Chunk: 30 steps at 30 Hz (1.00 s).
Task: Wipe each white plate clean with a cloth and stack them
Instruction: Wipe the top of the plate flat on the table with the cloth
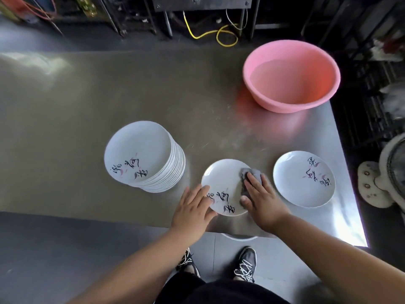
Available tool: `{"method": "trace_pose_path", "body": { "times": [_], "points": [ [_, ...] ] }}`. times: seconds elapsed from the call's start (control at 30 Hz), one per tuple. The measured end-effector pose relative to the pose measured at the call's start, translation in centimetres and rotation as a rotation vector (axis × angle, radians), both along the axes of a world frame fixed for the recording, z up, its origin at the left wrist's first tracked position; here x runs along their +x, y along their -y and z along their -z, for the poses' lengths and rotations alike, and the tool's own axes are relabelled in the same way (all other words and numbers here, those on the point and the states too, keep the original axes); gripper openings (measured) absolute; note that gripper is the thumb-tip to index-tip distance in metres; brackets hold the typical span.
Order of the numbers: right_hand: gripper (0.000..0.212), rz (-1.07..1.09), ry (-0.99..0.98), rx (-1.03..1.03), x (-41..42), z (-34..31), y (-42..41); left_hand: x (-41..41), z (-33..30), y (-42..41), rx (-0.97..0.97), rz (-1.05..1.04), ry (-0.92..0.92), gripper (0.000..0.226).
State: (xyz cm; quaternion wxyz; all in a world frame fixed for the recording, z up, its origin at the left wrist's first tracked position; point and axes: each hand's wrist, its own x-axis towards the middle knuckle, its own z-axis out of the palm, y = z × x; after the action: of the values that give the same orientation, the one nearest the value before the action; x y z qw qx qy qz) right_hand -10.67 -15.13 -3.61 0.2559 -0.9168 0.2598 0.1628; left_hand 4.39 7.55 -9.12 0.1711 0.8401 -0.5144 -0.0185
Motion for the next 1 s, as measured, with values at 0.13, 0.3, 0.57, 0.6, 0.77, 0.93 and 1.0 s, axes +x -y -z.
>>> {"method": "trace_pose_path", "body": {
  "times": [0.13, 0.3, 0.57, 0.6, 0.77, 0.93, 1.0],
  "points": [
    [0.081, -0.029, -0.024, -0.114, 0.7, 0.8, -0.4, 0.0, -0.1, 1.0, -0.014, -0.025, -0.006, 0.022],
    [0.104, 0.018, -0.067, -0.032, -3.3, 1.3, -7.8, 0.2, -0.9, 1.2, -0.058, -0.04, -0.051, 0.024],
    [0.081, 0.073, -0.009, -0.116, 0.6, 0.7, -1.2, -0.4, -3.2, 2.6, 0.035, -0.089, -0.085, 0.029],
    [0.083, 0.069, -0.016, -0.103, 0.4, 0.6, -1.8, -0.6, -3.5, 3.0, 0.068, -0.097, -0.102, 0.034],
    [0.096, -0.033, -0.05, -0.043, -3.7, 0.1, -6.9, -1.5, -4.0, 3.8, 0.135, -0.101, -0.137, 0.051],
    [0.089, -0.023, -0.002, -0.121, -1.4, 0.4, -1.5, 0.7, -3.3, 2.3, 0.1, -0.014, -0.077, 0.045],
    [0.086, -0.012, 0.005, -0.135, 0.1, 0.6, 0.5, 1.5, -3.0, 2.3, 0.075, 0.032, -0.05, 0.029]
  ]
}}
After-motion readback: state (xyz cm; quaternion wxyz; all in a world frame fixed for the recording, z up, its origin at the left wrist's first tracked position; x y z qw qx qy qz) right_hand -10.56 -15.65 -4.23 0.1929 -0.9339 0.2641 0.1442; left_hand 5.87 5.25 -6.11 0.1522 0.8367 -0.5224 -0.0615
